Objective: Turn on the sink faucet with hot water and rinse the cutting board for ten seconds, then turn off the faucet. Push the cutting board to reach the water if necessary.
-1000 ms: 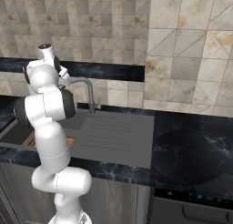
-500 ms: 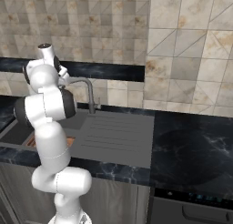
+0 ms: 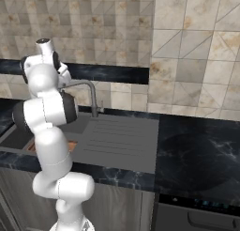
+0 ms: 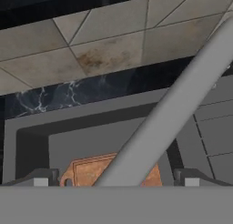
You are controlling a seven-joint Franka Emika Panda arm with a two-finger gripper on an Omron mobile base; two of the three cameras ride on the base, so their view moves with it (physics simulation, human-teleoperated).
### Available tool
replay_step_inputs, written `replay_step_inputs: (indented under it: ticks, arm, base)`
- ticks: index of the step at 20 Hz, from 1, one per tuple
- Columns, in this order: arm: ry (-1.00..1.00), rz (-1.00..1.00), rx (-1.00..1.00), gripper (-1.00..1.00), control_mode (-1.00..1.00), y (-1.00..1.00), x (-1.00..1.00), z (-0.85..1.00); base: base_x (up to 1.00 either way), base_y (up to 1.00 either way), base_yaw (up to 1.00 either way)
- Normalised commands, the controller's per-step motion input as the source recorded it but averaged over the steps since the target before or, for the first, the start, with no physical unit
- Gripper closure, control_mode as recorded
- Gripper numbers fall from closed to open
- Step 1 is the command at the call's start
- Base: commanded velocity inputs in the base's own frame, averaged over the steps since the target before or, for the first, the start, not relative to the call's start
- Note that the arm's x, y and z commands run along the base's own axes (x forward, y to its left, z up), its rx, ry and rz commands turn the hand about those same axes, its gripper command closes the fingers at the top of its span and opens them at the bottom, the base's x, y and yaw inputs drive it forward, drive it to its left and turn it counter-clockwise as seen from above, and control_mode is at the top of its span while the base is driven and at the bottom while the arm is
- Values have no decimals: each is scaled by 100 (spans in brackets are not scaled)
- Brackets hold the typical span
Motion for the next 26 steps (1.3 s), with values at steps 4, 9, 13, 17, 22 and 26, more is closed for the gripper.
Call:
replay_step_inputs:
  ticks: [4,9,13,17,22,26]
  arm:
    - [1,-3,0,-100,-100,-19,-15,33]
    - [0,0,0,-100,-100,-51,-36,18]
    - [0,2,0,-100,-100,-82,-57,4]
    - [0,5,0,-100,-100,-84,-59,0]
    - [-1,12,0,-100,-100,-85,-53,0]
    - [-9,17,0,-100,-100,-70,-28,-4]
  base:
    - [0,0,0]
    - [0,0,0]
    - [0,0,0]
    - [0,0,0]
    - [0,0,0]
    - [0,0,0]
